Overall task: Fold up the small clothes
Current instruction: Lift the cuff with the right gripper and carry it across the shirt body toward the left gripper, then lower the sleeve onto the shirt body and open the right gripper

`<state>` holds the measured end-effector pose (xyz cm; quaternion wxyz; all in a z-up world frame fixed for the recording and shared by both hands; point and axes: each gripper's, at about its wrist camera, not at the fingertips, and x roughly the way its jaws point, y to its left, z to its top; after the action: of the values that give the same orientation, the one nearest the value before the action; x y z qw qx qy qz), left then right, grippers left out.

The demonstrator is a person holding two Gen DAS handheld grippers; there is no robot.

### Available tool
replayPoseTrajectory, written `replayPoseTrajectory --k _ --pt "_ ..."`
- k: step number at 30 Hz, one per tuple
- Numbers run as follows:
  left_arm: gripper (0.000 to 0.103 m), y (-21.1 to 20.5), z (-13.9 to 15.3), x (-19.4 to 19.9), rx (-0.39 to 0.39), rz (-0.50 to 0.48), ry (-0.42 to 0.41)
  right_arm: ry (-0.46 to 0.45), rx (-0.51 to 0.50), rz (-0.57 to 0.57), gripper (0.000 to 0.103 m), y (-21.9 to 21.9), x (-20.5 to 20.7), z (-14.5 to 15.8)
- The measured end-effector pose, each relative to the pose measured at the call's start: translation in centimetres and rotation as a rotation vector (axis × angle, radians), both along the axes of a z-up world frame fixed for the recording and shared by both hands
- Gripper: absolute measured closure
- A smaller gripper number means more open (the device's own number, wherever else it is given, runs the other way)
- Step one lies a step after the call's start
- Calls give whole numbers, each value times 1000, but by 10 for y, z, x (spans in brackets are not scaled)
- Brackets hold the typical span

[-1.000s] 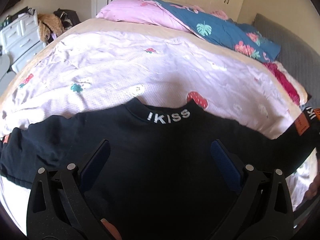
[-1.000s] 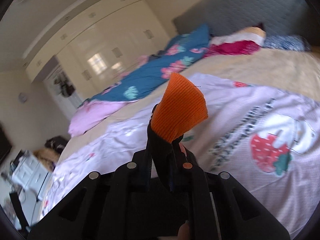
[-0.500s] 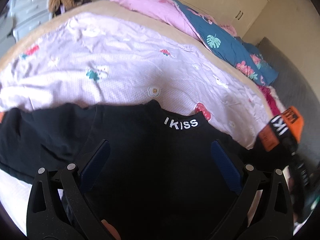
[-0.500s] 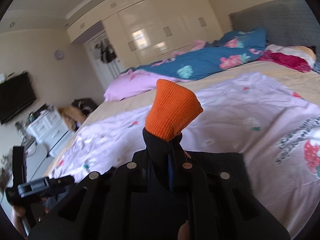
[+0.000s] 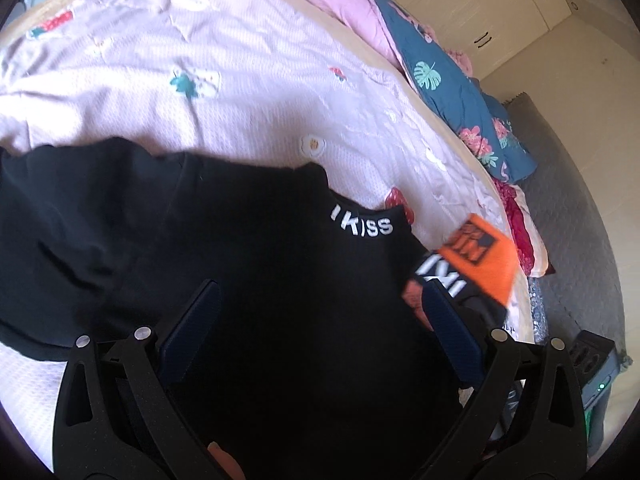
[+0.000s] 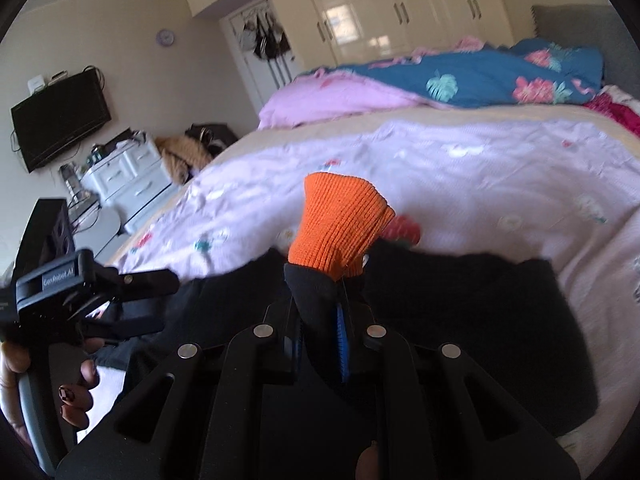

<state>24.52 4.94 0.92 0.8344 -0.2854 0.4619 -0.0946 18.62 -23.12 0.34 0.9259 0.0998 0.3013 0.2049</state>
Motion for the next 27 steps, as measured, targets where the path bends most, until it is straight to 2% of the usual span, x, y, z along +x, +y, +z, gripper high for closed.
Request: replayPoseTrajectory --k 5,10,12,15,19,21,23,24,27 --pt "9 -7 -16 4 -74 -12 49 101 -4 63 86 12 1 -27" --pt "9 -15 -29 6 -88 -30 91 152 -11 183 53 24 -10 -33" --pt "9 -17 -32 5 -91 -36 103 165 23 228 48 21 -14 -28" --pt "9 -22 -35 1 -90 -52 113 184 98 260 47 9 -16 -18" --pt "10 -32 -44 -2 -60 -78 145 157 108 177 47 -20 -14 -6" --pt "19 -39 -51 -4 -33 -94 173 161 121 123 47 -37 -10 -2" --pt "35 -44 -55 -5 -9 -100 178 163 134 85 47 -50 -6 -1" --pt "39 -48 -56 -6 19 -101 174 161 131 68 47 -54 -5 0" --pt "64 -56 -53 -6 66 -107 158 142 81 2 47 -65 -2 1"
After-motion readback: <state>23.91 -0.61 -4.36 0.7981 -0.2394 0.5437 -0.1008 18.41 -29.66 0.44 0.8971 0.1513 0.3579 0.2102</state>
